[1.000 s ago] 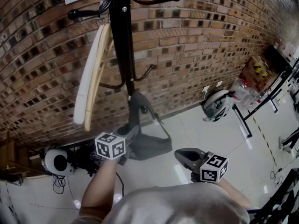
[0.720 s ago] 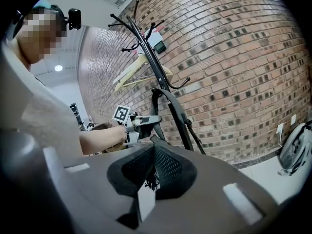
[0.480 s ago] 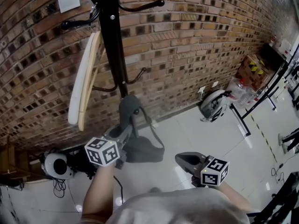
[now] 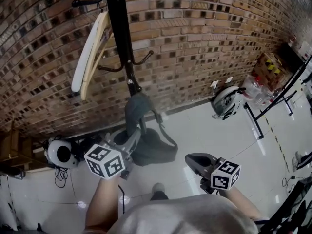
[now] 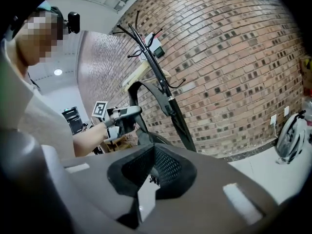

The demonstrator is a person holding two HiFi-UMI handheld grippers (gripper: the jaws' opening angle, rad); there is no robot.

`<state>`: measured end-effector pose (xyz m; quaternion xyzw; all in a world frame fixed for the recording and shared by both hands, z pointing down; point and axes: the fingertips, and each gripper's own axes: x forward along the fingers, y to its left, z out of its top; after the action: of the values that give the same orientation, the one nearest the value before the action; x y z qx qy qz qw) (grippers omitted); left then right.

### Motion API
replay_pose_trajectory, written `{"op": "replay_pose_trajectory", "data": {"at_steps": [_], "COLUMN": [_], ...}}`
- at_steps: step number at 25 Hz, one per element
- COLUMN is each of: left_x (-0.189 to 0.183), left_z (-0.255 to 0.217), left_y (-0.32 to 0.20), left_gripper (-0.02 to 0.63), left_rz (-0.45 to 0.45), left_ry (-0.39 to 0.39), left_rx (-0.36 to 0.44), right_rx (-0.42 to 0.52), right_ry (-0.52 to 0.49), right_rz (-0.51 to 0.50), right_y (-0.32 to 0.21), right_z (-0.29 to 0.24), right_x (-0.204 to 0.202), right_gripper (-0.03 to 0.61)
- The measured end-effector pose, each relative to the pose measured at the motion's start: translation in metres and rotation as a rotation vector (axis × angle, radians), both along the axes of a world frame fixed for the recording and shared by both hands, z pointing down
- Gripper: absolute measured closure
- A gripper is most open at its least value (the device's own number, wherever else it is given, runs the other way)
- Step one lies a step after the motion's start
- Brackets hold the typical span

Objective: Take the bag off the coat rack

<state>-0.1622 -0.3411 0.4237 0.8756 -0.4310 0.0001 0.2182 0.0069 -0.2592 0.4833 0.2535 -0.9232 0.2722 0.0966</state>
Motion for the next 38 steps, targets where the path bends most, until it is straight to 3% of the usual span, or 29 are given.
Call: {"op": "replay_pose_trajectory", "data": {"at_steps": [6,9,15,20,28,38], "left_x": [0.043,0.06,0.092,0.119,0.126,0.111], "left_z": [-0.02,-0.017,-0.005,-0.01,-0.018,-0.033], "left_y": [0.093,0.136,0.228,0.283,0.312,0.295], "left_gripper": [0.563,0.562,0.562,0.561,0.561,0.561], "left_rz": [-0.055,-0.094,-0.126,-0.102,-0.064,-0.051], "left_ry": [-0.029,-0.035,0.016,0.037,0.015,-0.045], "left_rx": [0.017,-0.017,-0.096,-0.083,-0.036,-0.014], "right_rx": [0.067,0.116,0.157,0.19,0.21,0.229], "right_ry": [0.001,0.019,0.02,0.009,0.021,-0.018], "right_rz": [-0.056,-0.077,-0.073,-0.111,-0.133,-0.111], "right_y": [0.064,0.099,0.156,0.192,0.21,0.202], "right_z": [-0.022,-0.035,-0.056,-0.069,-0.072,-0.086], "right_x": [0.026,0.038,0.061,0.065,0.048,0.033], "right_gripper": [0.58,0.58,0.58,0.58,0.58,0.58]}}
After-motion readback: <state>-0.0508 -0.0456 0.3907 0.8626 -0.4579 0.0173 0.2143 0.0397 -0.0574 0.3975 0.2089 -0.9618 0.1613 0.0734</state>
